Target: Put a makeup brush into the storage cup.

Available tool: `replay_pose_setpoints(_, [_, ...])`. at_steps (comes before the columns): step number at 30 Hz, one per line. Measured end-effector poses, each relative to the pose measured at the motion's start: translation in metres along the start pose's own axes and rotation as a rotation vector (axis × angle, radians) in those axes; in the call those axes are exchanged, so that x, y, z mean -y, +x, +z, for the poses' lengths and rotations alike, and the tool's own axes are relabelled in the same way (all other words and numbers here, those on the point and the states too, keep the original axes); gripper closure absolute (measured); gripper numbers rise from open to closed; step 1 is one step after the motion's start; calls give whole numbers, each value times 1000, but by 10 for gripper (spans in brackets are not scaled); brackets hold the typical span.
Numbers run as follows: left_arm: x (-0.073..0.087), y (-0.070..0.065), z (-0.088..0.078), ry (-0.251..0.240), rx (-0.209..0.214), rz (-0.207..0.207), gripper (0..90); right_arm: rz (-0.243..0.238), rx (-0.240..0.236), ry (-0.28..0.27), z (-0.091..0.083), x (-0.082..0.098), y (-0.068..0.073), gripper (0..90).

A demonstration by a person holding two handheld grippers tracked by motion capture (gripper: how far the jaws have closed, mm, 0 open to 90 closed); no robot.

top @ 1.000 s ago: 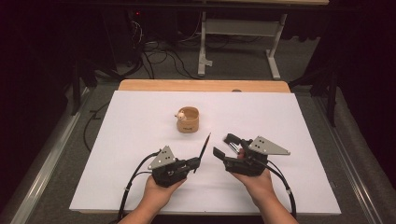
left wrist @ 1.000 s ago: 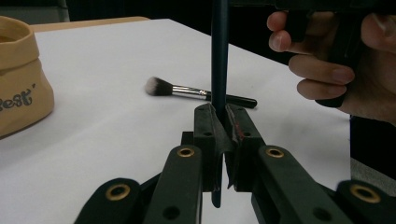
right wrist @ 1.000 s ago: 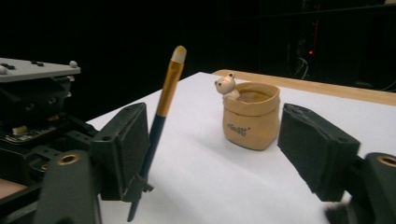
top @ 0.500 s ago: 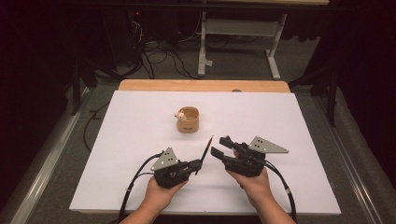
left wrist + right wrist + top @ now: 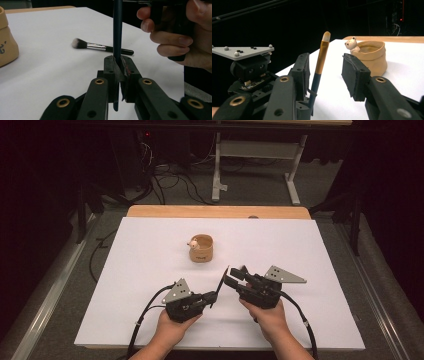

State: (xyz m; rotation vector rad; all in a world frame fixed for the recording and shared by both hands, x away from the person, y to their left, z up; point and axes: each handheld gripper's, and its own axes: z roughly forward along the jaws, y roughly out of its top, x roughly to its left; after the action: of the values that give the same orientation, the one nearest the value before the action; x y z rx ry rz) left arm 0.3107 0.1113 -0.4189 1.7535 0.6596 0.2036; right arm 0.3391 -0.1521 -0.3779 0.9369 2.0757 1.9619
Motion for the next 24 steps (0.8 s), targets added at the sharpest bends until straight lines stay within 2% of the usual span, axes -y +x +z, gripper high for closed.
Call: replay_pose_setpoints(24, [2, -4, 3, 1, 17, 5, 840, 25, -30, 5, 5, 4, 2, 736])
